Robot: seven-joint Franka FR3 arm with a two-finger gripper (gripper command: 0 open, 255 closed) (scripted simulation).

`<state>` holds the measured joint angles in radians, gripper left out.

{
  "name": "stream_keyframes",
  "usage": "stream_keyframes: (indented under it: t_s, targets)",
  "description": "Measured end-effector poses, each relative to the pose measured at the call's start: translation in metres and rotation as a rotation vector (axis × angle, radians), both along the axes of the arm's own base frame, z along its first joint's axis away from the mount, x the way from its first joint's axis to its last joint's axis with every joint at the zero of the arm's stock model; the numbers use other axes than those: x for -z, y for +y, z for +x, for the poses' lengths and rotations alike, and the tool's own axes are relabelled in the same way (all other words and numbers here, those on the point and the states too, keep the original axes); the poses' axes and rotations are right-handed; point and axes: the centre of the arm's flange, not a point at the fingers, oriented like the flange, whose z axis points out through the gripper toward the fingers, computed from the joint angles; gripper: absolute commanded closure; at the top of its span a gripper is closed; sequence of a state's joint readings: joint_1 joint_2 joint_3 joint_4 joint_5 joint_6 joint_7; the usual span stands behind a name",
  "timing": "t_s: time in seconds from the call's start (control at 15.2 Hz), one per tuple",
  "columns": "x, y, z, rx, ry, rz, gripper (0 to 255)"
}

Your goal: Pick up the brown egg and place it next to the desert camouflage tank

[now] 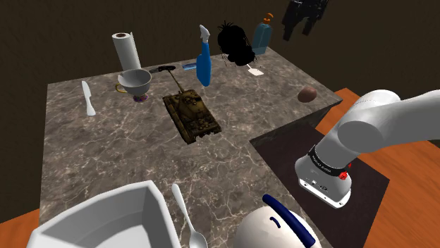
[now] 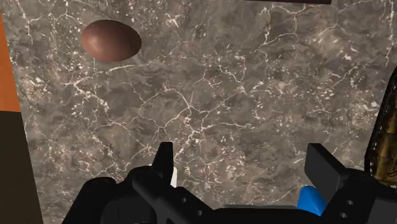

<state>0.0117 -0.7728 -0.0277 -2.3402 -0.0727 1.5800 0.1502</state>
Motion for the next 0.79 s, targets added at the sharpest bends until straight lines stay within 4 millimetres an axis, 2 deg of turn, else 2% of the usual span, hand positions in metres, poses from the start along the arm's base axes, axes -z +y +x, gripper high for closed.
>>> stream_keyframes:
  t_s: [0.13,0.26,0.73,0.79]
  targets:
    - [0.002,-0.004,-0.004,-0.021,0.000,0.004,0]
    - [0.017,-0.016,-0.018,-0.099,0.000,0.016,0]
    - [0.075,-0.076,-0.069,-0.441,-0.002,0.069,0]
    - [0.084,-0.085,-0.070,-0.491,-0.002,0.077,0]
